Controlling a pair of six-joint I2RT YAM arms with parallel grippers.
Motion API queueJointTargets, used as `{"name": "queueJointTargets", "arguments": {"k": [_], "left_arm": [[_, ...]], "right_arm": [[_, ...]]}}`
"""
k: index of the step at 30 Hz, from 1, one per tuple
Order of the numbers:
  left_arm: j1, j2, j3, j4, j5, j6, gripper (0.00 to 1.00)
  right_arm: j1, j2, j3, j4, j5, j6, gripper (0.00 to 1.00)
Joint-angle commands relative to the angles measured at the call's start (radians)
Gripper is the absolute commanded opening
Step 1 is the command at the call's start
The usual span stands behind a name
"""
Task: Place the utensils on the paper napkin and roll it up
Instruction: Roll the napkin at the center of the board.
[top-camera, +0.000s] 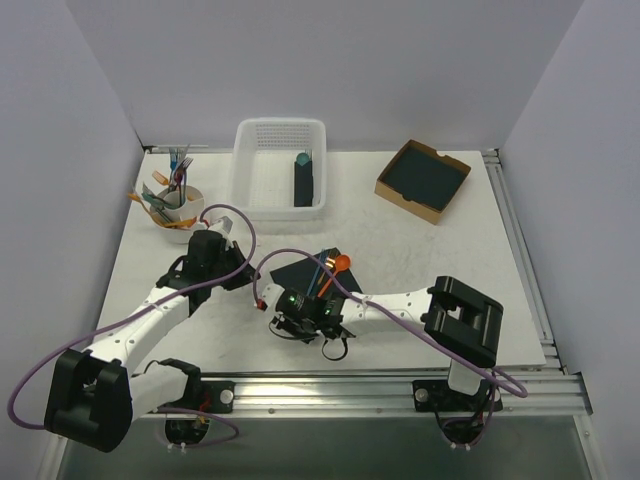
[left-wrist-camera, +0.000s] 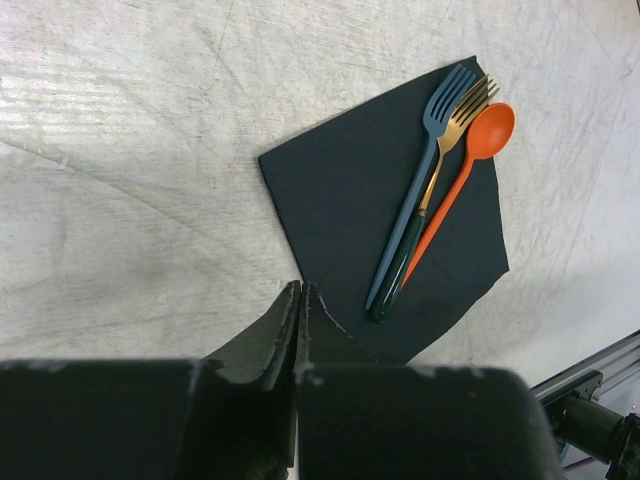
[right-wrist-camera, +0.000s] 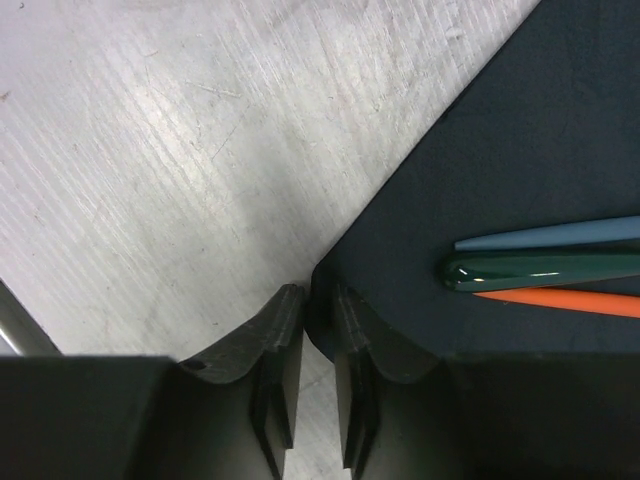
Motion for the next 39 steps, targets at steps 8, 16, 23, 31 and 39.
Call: {"name": "queueJointTargets", "arguments": {"k": [8, 16, 23, 31, 39], "left_arm": [[0.006, -0.02, 0.004, 0.022, 0.008, 0.015, 0.04], [-0.002, -0.03, -0.013, 0.025, 0.01, 0.019, 0.04], [-0.005, -0.044, -0.024, 0.023, 0.012, 0.014, 0.04], [-0.019, -0.063, -0.039, 0.035, 0.021, 0.008, 0.04], [-0.092, -0.07, -0.053, 0.066, -0.004, 0.031, 0.04]], "right_arm": [[-0.013, -0.013, 0.08, -0.076, 0.058, 0.052, 0.02], [-0.053, -0.017, 0.103, -0.067, 0.018, 0.053, 0.0], [-0.116, -0.049, 0.086, -0.044, -0.017, 0.064, 0.0], [-0.188, -0.083, 0.034, 0.038, -0.104, 0.091, 0.0], [-0.228, -0.066, 0.015, 0.067, -0.123, 0.111, 0.0]]}}
